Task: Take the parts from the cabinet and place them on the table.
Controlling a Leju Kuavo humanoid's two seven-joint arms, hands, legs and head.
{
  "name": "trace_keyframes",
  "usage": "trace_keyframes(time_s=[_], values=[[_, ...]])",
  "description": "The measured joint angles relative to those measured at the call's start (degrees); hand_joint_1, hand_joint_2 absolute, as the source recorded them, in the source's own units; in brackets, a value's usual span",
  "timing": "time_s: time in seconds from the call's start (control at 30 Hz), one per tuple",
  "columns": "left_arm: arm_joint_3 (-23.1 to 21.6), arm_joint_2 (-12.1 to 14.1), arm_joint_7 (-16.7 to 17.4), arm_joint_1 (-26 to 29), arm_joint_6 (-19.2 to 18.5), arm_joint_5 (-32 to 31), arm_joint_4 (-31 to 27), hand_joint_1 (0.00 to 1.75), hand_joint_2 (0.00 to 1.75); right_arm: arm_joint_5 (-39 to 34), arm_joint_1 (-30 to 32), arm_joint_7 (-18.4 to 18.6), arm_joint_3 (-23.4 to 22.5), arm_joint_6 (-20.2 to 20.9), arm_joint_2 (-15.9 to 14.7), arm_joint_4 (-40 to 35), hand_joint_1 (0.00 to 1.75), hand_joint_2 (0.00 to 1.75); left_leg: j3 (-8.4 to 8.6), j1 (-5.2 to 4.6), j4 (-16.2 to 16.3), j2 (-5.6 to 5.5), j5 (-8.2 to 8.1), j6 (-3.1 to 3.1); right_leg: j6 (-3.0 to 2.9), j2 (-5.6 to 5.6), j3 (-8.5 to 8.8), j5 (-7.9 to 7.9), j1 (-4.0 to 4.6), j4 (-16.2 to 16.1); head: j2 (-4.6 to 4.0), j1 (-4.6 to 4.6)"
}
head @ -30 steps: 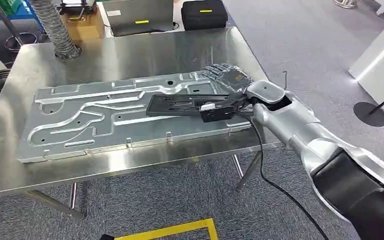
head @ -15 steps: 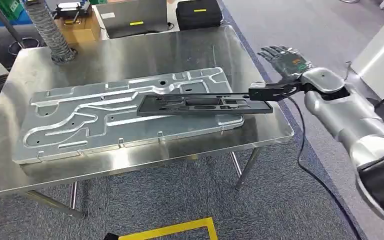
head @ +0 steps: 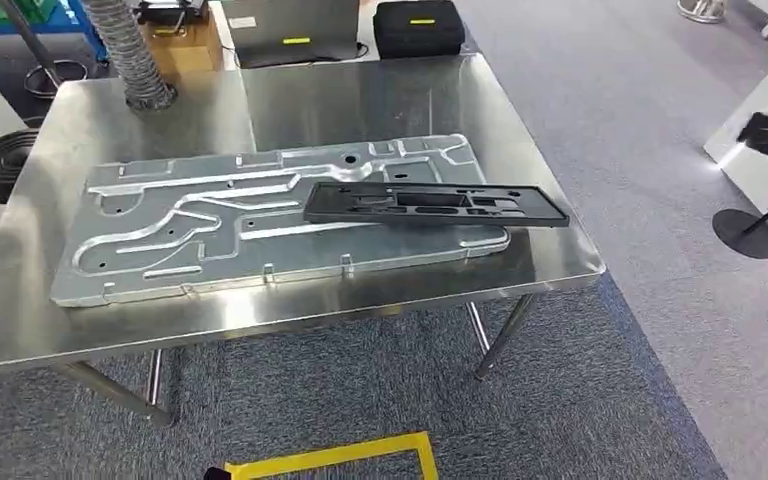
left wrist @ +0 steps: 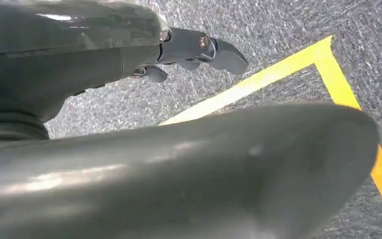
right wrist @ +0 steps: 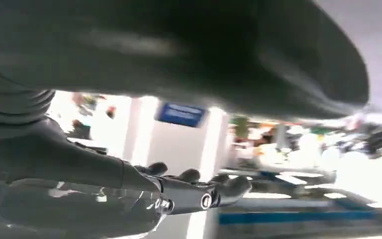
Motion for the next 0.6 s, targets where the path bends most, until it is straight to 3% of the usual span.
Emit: trace_keyframes(time_s=[0.03,0.07,0.1,0.17,0.2,0.23,0.27,0.33,0.37,0.4,0.47,0.53,0.57,0.6], values=[[0.13,0.02,0.04,0.01,0.11,0.02,0.0,0.0,0.0,-2.14,3.04,-0.48,-2.1,-1.19,-0.76,0.71,0.0,0.0,-0.44,0.01,0.01,-0.02,0.29,-0.01,0.24,0.01,-1.24,-1.77,-0.1,3.93,-0.02,0.0],[0.2,0.02,0.04,-0.01,0.24,0.0,0.0,0.0,0.0,-3.97,5.93,-1.0,-3.91,-2.26,-1.26,1.35,0.0,0.0,-0.84,0.02,0.04,-0.03,0.59,-0.06,0.39,0.01,-1.46,-2.07,-0.25,5.45,-0.02,0.0],[0.22,0.02,0.04,-0.08,0.26,0.02,0.0,0.0,0.0,-5.79,9.53,-1.49,-5.9,-3.43,-1.75,1.9,0.0,0.0,-1.29,0.02,0.06,-0.07,0.92,-0.11,0.48,0.0,-0.29,-1.1,-0.49,4.26,0.0,0.0],[0.26,0.02,0.02,-0.29,0.26,-0.17,0.0,0.0,0.0,-8.87,16.5,-2.95,-10.52,-5.31,-2.42,2.53,0.0,0.0,-2.17,0.05,0.29,-0.16,1.43,-0.41,0.46,-0.04,5.36,2.62,-0.71,-4.49,-0.02,0.0],[0.26,0.02,0.02,-0.48,0.31,-0.29,0.0,0.0,0.0,-10.66,20.06,-4.03,-13.71,-6.36,-2.49,2.86,0.0,0.0,-2.62,0.04,0.56,-0.2,1.73,-0.75,0.33,-0.18,9.27,4.02,-0.77,-10.47,-0.02,0.0],[0.28,0.07,0.04,-0.65,0.42,-0.53,-0.02,0.0,0.0,-11.89,23.33,-4.81,-16.66,-7.34,-2.38,3.1,0.0,0.0,-2.91,-0.05,0.57,-0.34,2.03,-1.16,-0.05,-0.21,10.69,3.05,-0.54,-12.84,0.0,0.0],[0.28,0.04,0.04,-0.76,0.46,-0.59,-0.02,0.0,0.0,-12.74,27.02,-5.49,-19.2,-8.13,-2.01,3.21,0.0,0.0,-2.76,-0.07,0.32,-0.36,2.33,-1.56,-0.49,0.09,10.0,4.52,0.0,-12.15,0.0,0.02],[0.24,0.11,0.64,-0.98,0.46,-0.68,-0.02,0.0,0.0,-14.29,31.44,-6.03,-24.18,-8.39,-0.43,3.82,0.0,0.0,-3.0,-0.03,0.23,-0.35,2.98,-2.33,-1.19,-0.09,9.69,4.39,0.32,-12.18,0.0,0.07],[0.17,0.13,0.96,-0.95,0.44,-0.74,-0.02,0.0,0.0,-14.79,34.07,-6.38,-26.69,-8.98,1.01,4.04,0.0,0.0,-3.07,-0.07,0.08,-0.3,3.41,-2.83,-1.86,-0.03,9.44,4.91,0.4,-12.48,0.0,0.04],[0.07,0.28,1.14,-0.98,0.44,-0.87,-0.02,0.0,0.0,-15.27,36.59,-6.71,-29.45,-9.22,3.61,4.49,0.0,0.0,-3.25,0.28,0.52,-0.19,3.04,-3.1,-2.59,-0.12,8.95,5.76,-0.2,-13.13,-0.02,0.0],[-0.09,0.55,1.33,-0.99,0.46,-1.01,-0.02,0.0,0.0,-16.25,40.8,-7.83,-33.38,-10.09,7.55,5.49,0.0,0.0,-5.02,0.11,5.61,-0.02,-3.94,-3.22,-3.58,-0.31,7.58,6.93,0.12,-13.18,-0.02,0.02],[-0.26,0.91,1.73,-1.03,0.63,-0.63,-0.02,0.0,0.0,-16.65,44.45,-8.13,-36.6,-10.13,12.69,6.61,0.0,0.0,-6.76,-0.04,13.87,-0.01,-9.86,-3.45,-3.75,-0.34,5.96,8.12,0.26,-13.06,0.0,0.0],[-0.26,1.07,1.88,-0.99,0.7,-0.52,-0.02,0.0,0.0,-16.69,45.69,-8.13,-37.85,-10.16,14.66,7.12,0.0,0.0,-6.9,-0.04,16.97,0.05,-10.41,-3.49,-3.86,-0.24,5.0,8.76,0.45,-12.95,0.0,0.0],[-0.26,1.42,2.12,-0.93,0.85,-0.46,-0.02,0.0,0.0,-16.73,46.79,-8.02,-39.01,-9.98,17.09,7.67,0.0,0.0,-5.98,-0.11,17.6,0.05,-9.13,-3.37,-3.9,-0.18,4.07,9.36,0.67,-12.75,0.0,0.0]])
